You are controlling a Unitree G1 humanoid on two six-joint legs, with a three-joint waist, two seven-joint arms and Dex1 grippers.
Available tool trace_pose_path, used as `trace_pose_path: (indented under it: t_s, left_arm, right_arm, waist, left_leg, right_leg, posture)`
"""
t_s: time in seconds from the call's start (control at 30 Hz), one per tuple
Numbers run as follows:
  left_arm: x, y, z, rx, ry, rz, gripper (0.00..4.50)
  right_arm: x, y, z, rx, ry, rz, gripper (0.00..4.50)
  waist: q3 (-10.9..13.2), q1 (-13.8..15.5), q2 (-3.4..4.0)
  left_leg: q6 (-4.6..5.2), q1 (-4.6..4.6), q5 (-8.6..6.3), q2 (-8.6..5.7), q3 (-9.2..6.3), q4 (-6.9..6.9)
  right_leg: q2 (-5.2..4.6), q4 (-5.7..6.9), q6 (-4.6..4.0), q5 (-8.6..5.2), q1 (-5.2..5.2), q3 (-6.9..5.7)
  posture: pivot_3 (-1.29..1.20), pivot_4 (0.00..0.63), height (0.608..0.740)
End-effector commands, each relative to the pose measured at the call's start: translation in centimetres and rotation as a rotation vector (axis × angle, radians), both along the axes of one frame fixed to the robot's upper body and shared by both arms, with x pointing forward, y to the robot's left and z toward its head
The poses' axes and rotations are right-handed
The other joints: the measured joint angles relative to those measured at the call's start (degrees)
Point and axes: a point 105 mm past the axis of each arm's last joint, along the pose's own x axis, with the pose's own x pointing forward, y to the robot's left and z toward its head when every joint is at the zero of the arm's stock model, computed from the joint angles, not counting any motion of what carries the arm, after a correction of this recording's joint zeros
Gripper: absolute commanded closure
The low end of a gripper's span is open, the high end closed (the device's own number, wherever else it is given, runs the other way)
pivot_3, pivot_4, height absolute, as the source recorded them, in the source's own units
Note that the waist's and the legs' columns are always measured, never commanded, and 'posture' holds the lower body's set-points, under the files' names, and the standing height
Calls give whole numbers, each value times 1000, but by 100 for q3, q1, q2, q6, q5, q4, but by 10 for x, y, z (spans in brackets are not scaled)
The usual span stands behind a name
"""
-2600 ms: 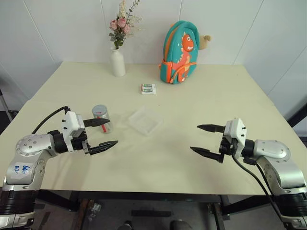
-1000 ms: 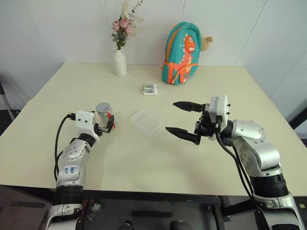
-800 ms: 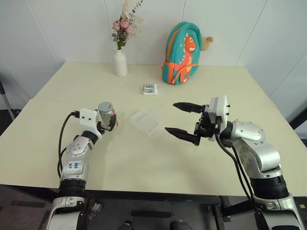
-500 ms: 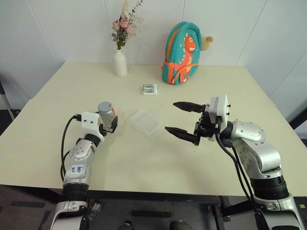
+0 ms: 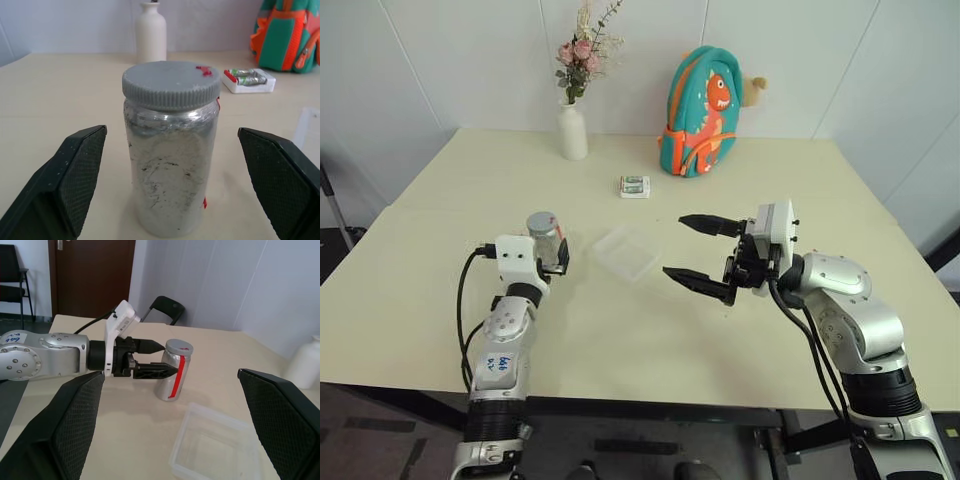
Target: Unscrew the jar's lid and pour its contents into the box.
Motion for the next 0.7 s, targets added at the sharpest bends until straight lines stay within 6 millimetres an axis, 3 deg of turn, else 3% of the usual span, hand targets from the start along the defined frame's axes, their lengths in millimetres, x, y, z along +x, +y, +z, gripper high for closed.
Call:
trace_pose_path:
  t_s: [0.03, 0.17, 0.33, 0.5, 0.7]
  left_arm:
    - [-3, -4, 12, -65, -21, 74, 27]
    - [-3, -19, 16, -74, -41, 79, 27]
    - [4, -25, 22, -93, -61, 148, 27]
    - [8, -23, 31, -78, -81, 200, 27]
    - [9, -4, 29, -86, -53, 328, 27]
  right_arm:
    - [-5, 2, 7, 12, -21, 31, 0]
    - [-5, 3, 8, 6, -22, 42, 0]
    - [-5, 4, 9, -2, -17, 57, 0]
    - [-5, 3, 8, -7, -9, 58, 0]
    - [-6, 0, 6, 3, 13, 50, 0]
  waist:
    - [0, 2, 0]
    - [0, -10, 0]
    - [0, -2, -1]
    - [0, -8, 0]
    - [0, -2, -1]
  left_leg:
    - [0, 0, 0, 0, 0, 1]
    - [0, 0, 0, 1, 1, 4]
    - [0, 0, 0, 1, 1, 5]
    - [-1, -2, 0, 0, 1, 4]
    - [-5, -2, -3, 1, 0, 0]
  right_leg:
    - [1, 0, 0, 0, 0, 0]
    - [2, 0, 0, 0, 0, 0]
    - [4, -2, 0, 0, 0, 1]
    - [4, -7, 0, 0, 0, 1]
    - [5, -7, 0, 0, -2, 1]
  posture:
    - [0, 150, 740]
    - [0, 150, 740]
    - [0, 150, 740]
    - [0, 150, 740]
    - [0, 150, 740]
